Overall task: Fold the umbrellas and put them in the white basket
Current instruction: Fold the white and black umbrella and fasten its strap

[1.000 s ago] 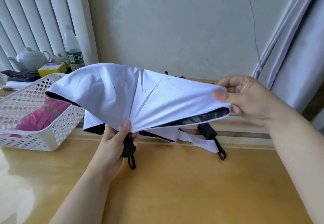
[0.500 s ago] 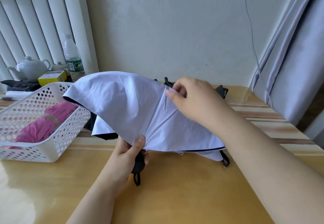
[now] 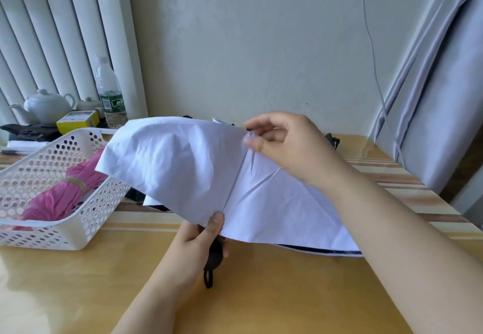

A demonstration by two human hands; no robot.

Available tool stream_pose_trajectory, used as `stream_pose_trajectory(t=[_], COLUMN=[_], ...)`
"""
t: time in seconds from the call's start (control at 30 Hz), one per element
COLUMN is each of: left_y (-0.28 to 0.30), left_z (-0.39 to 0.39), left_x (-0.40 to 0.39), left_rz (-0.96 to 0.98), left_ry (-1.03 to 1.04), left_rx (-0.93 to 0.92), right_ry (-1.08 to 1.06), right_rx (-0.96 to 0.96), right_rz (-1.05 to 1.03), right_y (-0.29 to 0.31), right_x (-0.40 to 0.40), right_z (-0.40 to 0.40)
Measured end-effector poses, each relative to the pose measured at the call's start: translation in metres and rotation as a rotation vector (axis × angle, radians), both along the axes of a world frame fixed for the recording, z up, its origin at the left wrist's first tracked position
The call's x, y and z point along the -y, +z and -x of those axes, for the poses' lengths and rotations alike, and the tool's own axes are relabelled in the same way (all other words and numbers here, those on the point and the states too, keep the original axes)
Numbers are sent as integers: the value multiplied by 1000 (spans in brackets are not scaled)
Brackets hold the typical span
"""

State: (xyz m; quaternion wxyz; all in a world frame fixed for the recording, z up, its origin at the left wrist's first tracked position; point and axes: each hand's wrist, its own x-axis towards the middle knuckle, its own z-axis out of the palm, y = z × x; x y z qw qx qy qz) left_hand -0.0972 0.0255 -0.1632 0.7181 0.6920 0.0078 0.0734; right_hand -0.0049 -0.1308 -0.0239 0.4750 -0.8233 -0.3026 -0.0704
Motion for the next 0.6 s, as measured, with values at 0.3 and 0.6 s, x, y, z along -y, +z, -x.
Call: stream_pose_trajectory(t=[0.3, 0.6], left_y=[2, 10], left_z=[3, 6], left_x=[6, 4], left_rz=[-55, 46], left_ry=[-34, -16], left_rx=[18, 10], right_ry=[-45, -120], right_rx=[90, 124], right_rz=[96, 40], right_y=[6, 5], right_x=[-3, 5], right_z=[7, 8])
